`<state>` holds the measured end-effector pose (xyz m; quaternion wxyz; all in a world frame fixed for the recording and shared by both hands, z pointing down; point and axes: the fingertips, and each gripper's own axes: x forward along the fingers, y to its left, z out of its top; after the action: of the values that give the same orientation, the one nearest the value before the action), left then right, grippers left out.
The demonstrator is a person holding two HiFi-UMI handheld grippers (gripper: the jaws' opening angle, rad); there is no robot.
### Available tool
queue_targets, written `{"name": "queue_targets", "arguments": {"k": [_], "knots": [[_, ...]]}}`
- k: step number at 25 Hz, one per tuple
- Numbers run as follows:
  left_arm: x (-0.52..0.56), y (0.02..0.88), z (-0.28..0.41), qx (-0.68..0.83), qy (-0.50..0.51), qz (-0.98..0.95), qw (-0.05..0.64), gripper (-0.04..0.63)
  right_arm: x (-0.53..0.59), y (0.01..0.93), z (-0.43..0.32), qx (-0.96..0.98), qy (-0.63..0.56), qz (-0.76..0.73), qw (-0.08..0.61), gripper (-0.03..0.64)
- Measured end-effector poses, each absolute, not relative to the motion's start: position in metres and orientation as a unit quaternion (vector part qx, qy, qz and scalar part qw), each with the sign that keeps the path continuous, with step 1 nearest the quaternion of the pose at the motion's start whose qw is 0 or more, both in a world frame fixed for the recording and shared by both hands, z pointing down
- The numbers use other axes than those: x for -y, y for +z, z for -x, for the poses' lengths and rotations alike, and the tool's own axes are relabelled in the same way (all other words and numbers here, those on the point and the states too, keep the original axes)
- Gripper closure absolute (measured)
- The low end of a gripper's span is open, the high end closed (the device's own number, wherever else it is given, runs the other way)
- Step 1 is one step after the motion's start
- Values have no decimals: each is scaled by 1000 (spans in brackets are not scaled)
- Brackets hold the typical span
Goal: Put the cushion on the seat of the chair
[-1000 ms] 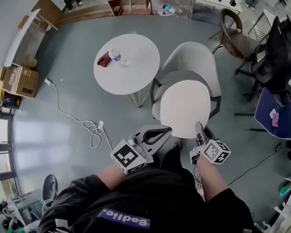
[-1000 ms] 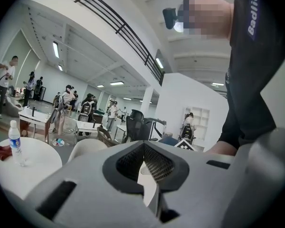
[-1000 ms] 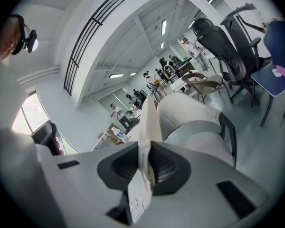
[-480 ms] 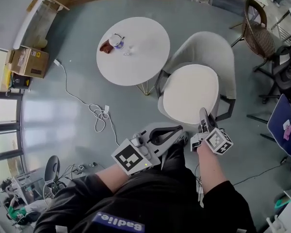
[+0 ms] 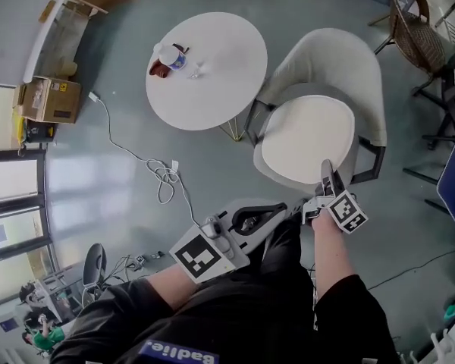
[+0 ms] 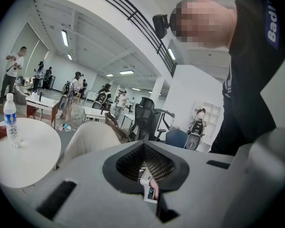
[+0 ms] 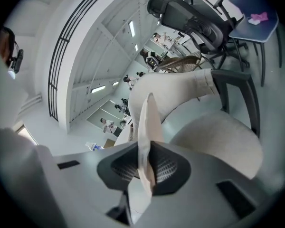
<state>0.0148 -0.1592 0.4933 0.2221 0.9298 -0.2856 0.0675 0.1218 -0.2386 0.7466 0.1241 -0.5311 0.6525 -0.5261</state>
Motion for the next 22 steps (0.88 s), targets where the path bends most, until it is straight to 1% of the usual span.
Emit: {"name": "queue_targets", "arguments": {"k": [4, 10, 15, 22], "knots": [[151, 507, -12, 275, 85, -930, 229, 580, 227, 781, -140, -638, -530, 544, 125, 557], [135, 533, -22, 254, 108, -927, 253, 580, 216, 832, -176, -627, -533, 562, 89, 557], [134, 548, -33, 239, 123, -927, 260, 580, 213, 869, -197, -606, -550, 568, 87, 557], [134, 565, -48, 227, 140, -926, 267, 580, 207, 918, -221, -597, -558, 573, 59, 555]]}}
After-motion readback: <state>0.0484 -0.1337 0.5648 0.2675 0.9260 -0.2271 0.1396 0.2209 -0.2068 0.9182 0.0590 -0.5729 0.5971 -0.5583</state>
